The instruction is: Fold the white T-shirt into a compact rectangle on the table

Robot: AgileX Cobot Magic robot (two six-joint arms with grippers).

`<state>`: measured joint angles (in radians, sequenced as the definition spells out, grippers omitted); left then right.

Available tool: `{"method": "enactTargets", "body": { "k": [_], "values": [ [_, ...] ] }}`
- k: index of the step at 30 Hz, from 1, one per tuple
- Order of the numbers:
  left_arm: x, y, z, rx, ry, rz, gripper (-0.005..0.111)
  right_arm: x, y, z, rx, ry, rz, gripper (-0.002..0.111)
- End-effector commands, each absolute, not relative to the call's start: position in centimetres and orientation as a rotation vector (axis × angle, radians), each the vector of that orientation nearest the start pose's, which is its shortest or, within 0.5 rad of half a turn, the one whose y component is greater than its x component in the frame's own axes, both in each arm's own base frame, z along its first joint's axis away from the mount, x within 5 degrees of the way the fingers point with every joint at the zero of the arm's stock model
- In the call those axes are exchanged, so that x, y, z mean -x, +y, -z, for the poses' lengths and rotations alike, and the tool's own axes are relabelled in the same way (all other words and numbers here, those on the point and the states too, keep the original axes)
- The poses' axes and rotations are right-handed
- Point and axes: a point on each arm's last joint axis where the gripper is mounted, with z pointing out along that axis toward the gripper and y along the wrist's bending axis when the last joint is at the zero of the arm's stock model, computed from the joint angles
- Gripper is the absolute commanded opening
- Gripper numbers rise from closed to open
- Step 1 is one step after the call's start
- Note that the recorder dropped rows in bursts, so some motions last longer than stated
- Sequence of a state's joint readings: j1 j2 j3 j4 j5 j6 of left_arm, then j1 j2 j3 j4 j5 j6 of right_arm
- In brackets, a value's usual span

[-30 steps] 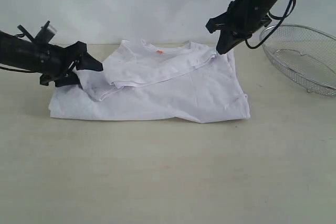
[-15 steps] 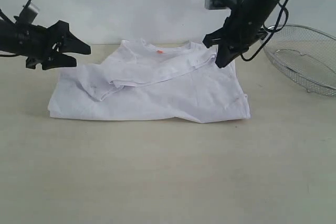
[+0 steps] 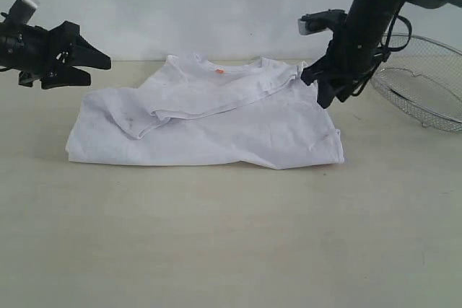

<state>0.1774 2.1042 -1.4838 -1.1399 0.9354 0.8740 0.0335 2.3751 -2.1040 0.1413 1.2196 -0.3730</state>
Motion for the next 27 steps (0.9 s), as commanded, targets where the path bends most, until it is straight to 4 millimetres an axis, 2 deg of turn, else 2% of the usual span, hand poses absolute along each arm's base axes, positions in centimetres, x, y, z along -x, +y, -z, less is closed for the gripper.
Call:
{"method": "enactTargets", "body": {
  "k": [1,12,19,23,25,26,27],
  "values": [
    [-43.9,1.0,-19.1,-0.036,2.406,0.999,0.061,-49.8,3.0,-16.5,0.510,2.912,-0.223,0.031],
    [-43.8,0.9,-19.1,-0.041,2.407,1.013,0.061,-50.3,3.3,-16.4,0.475,2.861,-0.256,0.031],
    [-43.8,0.9,-19.1,-0.039,2.406,1.015,0.061,-50.3,3.3,-14.6,0.454,2.907,-0.271,0.031],
    [-43.8,0.9,-19.1,-0.039,2.406,1.015,0.061,-50.3,3.3,-14.2,0.445,2.918,-0.283,0.030],
    [-43.8,0.9,-19.1,-0.039,2.406,1.015,0.061,-50.3,3.2,-14.2,0.450,2.920,-0.270,0.018],
    [-43.8,0.9,-19.1,-0.039,2.406,1.015,0.061,-50.2,3.0,-14.1,0.463,2.933,-0.225,0.000],
    [-43.8,0.9,-19.1,-0.039,2.406,1.015,0.061,-50.2,2.8,-14.1,0.464,2.941,-0.206,0.000]
  ]
}}
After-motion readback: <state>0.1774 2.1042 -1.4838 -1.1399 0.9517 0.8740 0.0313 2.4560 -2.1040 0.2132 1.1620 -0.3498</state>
